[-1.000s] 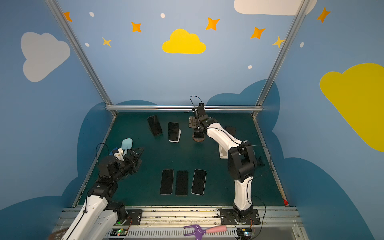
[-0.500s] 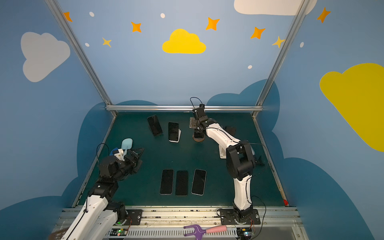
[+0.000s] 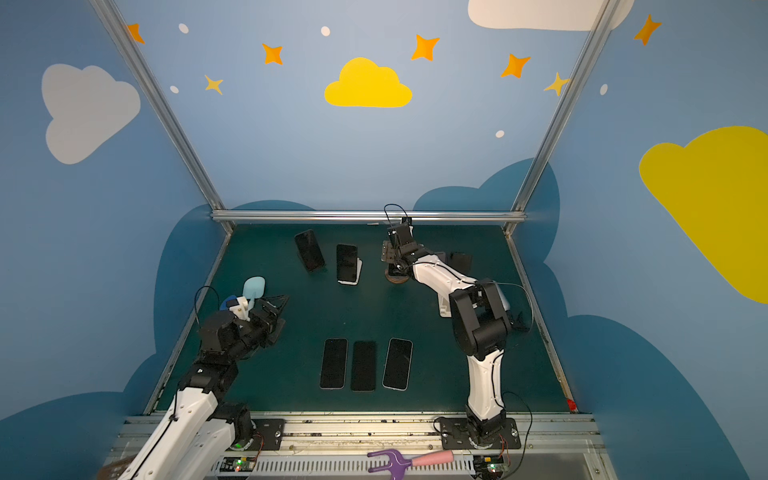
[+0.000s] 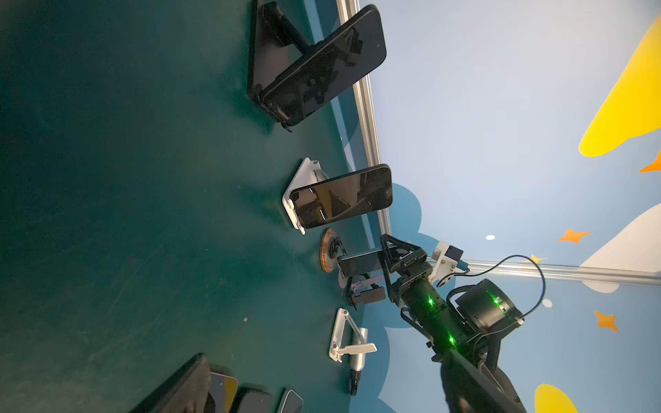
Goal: Remove the phone from the phone stand
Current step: 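Close the right gripper on the phone and lift it off the wooden stand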
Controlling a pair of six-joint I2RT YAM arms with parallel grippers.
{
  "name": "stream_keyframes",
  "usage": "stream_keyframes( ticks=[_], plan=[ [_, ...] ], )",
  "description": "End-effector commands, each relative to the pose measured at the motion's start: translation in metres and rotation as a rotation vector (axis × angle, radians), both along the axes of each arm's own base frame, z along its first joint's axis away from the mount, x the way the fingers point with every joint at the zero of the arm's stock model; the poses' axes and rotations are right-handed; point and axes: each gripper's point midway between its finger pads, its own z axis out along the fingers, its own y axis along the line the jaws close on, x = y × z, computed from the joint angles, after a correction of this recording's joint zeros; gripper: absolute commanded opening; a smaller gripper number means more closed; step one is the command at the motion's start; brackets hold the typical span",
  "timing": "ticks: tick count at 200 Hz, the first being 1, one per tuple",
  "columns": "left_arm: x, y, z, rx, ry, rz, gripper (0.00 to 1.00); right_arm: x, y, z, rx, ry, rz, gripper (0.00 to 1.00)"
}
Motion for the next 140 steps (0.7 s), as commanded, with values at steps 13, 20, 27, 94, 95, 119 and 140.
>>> stream_keyframes(
  ticks=[13, 20, 27, 94, 95, 119, 140],
  plan=[
    [0.004, 0.002, 0.005, -0.004, -0.027, 0.012, 1.00, 0.008, 0.000, 0.021, 0.036, -0.074, -0.015, 0.88],
    [0.004, 0.002, 0.004, -0.004, -0.027, 0.013, 1.00, 0.008, -0.001, 0.020, 0.036, -0.074, -0.017, 0.88],
    [0.004, 0.002, 0.004, -0.004, -0.026, 0.012, 1.00, 0.009, 0.000, 0.018, 0.038, -0.073, -0.013, 0.88],
    [0.005, 0.001, 0.001, -0.008, -0.014, 0.008, 1.00, 0.014, 0.005, 0.010, 0.045, -0.075, 0.008, 0.85],
    [0.005, 0.001, 0.001, -0.007, -0.015, 0.008, 1.00, 0.014, 0.005, 0.010, 0.044, -0.074, 0.007, 0.85],
    [0.006, 0.001, 0.002, -0.003, -0.015, 0.007, 1.00, 0.012, 0.003, 0.010, 0.047, -0.082, 0.005, 0.80],
    [0.007, 0.001, 0.001, -0.005, -0.015, 0.010, 1.00, 0.010, 0.002, 0.014, 0.039, -0.102, 0.005, 0.76]
  ],
)
